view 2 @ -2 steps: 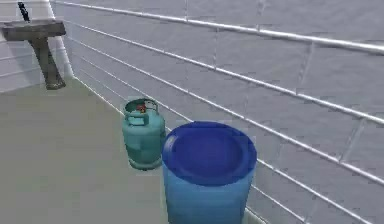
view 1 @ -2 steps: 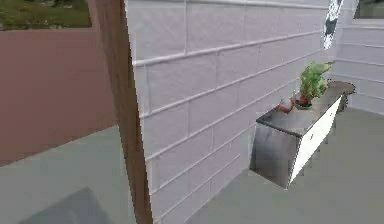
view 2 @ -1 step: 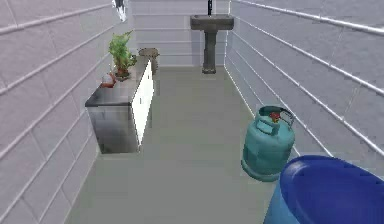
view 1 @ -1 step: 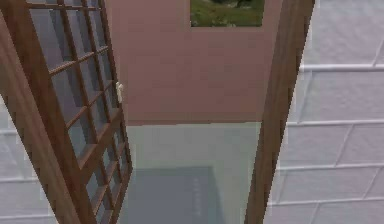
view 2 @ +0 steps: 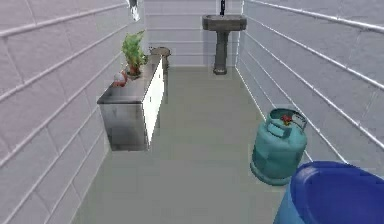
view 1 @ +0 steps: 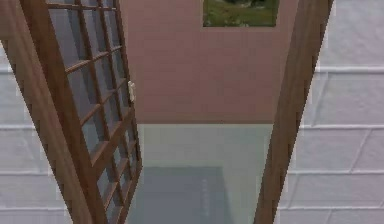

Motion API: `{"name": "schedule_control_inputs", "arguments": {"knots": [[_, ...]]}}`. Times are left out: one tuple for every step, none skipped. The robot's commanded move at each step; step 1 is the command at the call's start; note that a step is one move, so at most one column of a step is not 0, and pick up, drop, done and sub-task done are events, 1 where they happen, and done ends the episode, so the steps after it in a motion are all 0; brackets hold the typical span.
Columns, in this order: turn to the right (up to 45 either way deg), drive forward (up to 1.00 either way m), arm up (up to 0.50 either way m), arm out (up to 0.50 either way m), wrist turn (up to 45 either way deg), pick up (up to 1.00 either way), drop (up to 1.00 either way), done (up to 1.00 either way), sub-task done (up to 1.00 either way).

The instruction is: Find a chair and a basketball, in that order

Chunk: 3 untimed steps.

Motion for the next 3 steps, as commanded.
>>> {"name": "schedule_control_inputs", "arguments": {"knots": [[0.0,0.9,0.0,0.0,0.0,0.0,0.0,0.0,0.0],[33.0,0.0,0.0,0.0,0.0,0.0,0.0,0.0,0.0],[0.0,0.4,0.0,0.0,0.0,0.0,0.0,0.0,0.0]]}}
